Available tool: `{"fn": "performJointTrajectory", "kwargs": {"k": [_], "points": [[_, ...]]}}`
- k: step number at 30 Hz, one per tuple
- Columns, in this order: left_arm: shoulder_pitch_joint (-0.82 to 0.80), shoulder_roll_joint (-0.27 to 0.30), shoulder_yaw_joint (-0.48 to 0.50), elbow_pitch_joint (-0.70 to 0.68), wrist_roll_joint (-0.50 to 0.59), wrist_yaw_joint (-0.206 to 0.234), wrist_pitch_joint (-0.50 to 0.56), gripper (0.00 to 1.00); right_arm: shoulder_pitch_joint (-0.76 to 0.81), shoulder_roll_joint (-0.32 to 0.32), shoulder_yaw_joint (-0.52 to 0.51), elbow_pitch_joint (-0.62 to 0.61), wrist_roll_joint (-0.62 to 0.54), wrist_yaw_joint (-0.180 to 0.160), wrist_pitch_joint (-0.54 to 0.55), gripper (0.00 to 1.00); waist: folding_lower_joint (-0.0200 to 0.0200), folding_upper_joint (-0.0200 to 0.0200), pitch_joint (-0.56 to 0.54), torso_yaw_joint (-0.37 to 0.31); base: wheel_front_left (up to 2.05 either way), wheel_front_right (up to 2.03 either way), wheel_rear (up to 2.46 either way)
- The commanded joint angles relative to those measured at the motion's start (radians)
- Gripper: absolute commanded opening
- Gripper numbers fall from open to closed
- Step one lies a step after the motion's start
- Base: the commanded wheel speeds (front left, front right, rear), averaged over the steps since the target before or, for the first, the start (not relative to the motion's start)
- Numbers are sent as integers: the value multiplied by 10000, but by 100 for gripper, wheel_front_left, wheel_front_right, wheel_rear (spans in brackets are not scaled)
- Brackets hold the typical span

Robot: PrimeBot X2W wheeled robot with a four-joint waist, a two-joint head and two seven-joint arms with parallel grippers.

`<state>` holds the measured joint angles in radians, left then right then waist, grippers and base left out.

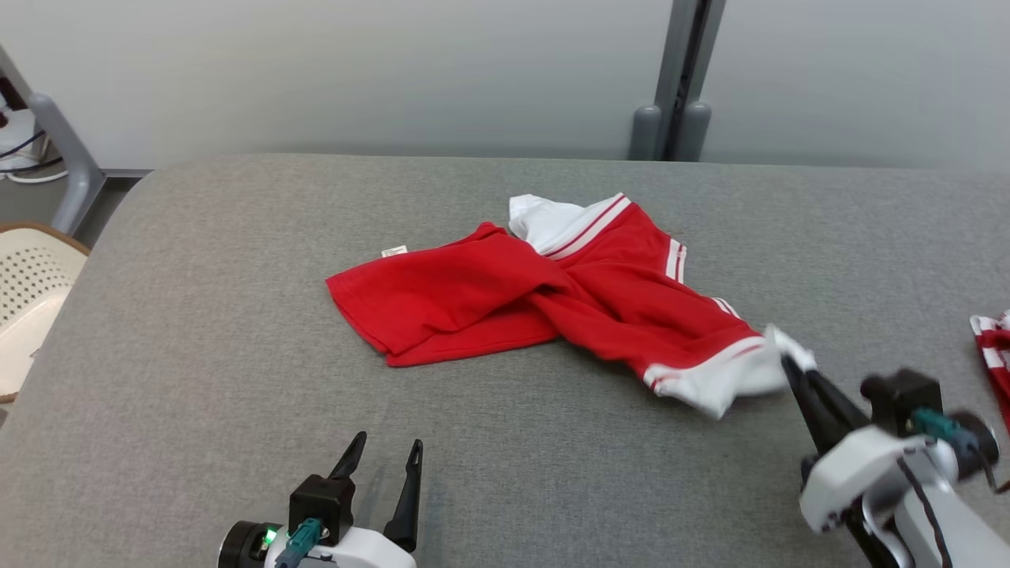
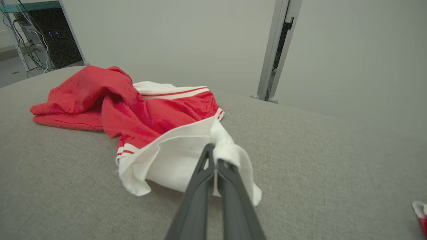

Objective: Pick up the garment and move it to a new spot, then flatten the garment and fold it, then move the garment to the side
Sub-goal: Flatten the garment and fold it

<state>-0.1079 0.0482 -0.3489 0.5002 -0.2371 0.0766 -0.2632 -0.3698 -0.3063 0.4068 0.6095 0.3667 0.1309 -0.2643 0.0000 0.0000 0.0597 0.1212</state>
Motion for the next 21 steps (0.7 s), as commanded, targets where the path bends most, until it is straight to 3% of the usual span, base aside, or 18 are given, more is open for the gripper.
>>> {"fn": "performJointTrajectory", "kwargs": {"k": [1, 13, 21], "points": [[-128, 44, 105, 51, 95, -5, -16, 100, 394, 45, -199, 299, 129, -3, 5, 100, 0, 0, 9, -189, 0, 0, 0], [-397, 46, 764, 157, 79, 304, -17, 100, 1457, 793, -1987, -847, -565, -3, 7, 100, 0, 0, 251, -1051, 0, 0, 0], [-1339, 49, 1377, 972, -101, 491, -16, 100, 1206, 1194, -2161, -1603, -993, -1, 7, 100, 0, 0, 1081, -1547, 0, 0, 0]]}}
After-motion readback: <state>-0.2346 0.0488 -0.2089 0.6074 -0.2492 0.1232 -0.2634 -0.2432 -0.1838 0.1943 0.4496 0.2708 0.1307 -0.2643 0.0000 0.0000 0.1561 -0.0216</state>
